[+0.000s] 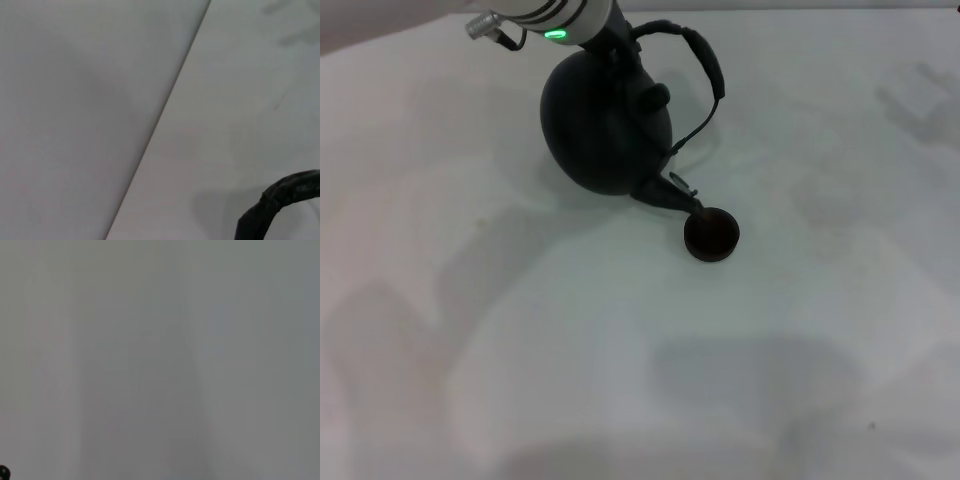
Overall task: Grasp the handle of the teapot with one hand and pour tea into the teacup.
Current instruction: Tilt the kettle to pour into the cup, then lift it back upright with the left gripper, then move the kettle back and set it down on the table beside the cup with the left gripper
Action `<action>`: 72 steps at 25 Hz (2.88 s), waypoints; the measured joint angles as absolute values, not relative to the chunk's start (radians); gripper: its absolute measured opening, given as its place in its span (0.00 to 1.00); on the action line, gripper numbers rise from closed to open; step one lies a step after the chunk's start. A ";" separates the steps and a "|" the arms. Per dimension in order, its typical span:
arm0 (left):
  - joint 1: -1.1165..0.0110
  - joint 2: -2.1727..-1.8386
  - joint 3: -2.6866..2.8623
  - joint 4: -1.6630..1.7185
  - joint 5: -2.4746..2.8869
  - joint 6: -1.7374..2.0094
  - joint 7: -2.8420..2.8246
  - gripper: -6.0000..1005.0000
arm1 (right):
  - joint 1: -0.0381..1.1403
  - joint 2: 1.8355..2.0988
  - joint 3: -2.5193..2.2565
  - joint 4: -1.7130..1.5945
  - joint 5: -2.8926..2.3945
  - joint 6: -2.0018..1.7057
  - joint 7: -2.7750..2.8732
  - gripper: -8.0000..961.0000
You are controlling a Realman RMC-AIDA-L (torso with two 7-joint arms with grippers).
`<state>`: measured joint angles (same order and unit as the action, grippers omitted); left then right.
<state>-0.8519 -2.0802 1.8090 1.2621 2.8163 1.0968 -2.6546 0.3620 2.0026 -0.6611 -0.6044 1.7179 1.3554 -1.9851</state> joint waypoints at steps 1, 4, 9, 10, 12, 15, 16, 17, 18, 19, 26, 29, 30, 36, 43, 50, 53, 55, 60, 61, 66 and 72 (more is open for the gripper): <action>-0.852 -2.081 1.806 1.264 2.814 1.093 -2.663 0.12 | 0.362 2.002 -0.661 -0.604 1.718 1.355 -1.985 0.87; -0.843 -2.081 1.792 1.273 2.806 1.083 -2.675 0.12 | 0.362 2.001 -0.661 -0.604 1.717 1.355 -1.985 0.87; -0.799 -2.079 1.756 1.311 2.757 1.066 -2.667 0.12 | 0.363 1.999 -0.661 -0.604 1.708 1.354 -1.985 0.87; -0.786 -2.079 1.750 1.324 2.750 1.061 -2.664 0.12 | 0.364 1.999 -0.661 -0.604 1.708 1.354 -1.985 0.87; -0.753 -2.079 1.740 1.353 2.735 1.049 -2.658 0.12 | 0.364 1.999 -0.661 -0.604 1.707 1.354 -1.985 0.87; -0.693 -2.079 1.711 1.395 2.689 1.030 -2.615 0.12 | 0.365 1.997 -0.661 -0.606 1.707 1.354 -1.980 0.87; -0.670 -2.079 1.700 1.410 2.666 1.021 -2.592 0.12 | 0.365 1.995 -0.661 -0.607 1.707 1.354 -1.979 0.87; -0.647 -2.078 1.688 1.424 2.642 1.013 -2.568 0.12 | 0.365 1.993 -0.661 -0.607 1.707 1.354 -1.978 0.87; -0.623 -2.078 1.677 1.439 2.620 1.004 -2.546 0.12 | 0.365 1.991 -0.661 -0.607 1.707 1.354 -1.977 0.87; -0.587 -2.077 1.662 1.459 2.588 0.992 -2.511 0.12 | 0.365 1.990 -0.661 -0.607 1.707 1.354 -1.976 0.87; -0.396 -2.076 1.550 1.486 2.303 0.888 -2.237 0.12 | 0.373 1.987 -0.661 -0.604 1.701 1.354 -1.974 0.87; -0.327 -2.076 1.485 1.435 2.090 0.842 -2.040 0.12 | 0.376 1.987 -0.662 -0.604 1.692 1.348 -1.973 0.87; -0.313 -2.076 1.462 1.408 2.017 0.835 -1.974 0.12 | 0.377 1.987 -0.662 -0.604 1.689 1.346 -1.971 0.87; -0.265 -2.074 1.367 1.230 1.658 0.847 -1.646 0.12 | 0.377 1.984 -0.663 -0.610 1.669 1.345 -1.946 0.87; -0.246 -2.072 1.246 0.953 1.313 1.014 -1.270 0.12 | 0.374 1.978 -0.663 -0.605 1.662 1.343 -1.931 0.87; -0.233 -2.078 1.182 0.718 1.163 1.096 -1.054 0.12 | 0.366 1.975 -0.661 -0.616 1.640 1.332 -1.921 0.87; -0.221 -2.079 1.180 0.659 1.107 1.112 -1.017 0.12 | 0.365 1.972 -0.659 -0.616 1.623 1.306 -1.921 0.87; -0.211 -2.079 1.181 0.638 1.092 1.118 -0.996 0.12 | 0.365 1.969 -0.661 -0.612 1.621 1.294 -1.922 0.87; -0.194 -2.080 1.185 0.613 1.087 1.119 -0.957 0.12 | 0.365 1.966 -0.661 -0.608 1.610 1.282 -1.926 0.87; -0.194 -2.080 1.185 0.613 1.087 1.119 -0.957 0.12 | 0.365 1.966 -0.663 -0.608 1.608 1.281 -1.926 0.87; -0.194 -2.079 1.179 0.563 1.079 1.135 -0.895 0.12 | 0.358 1.966 -0.663 -0.608 1.601 1.279 -1.926 0.87; -0.199 -2.077 1.179 0.510 1.032 1.136 -0.858 0.12 | 0.355 1.969 -0.663 -0.607 1.600 1.282 -1.926 0.87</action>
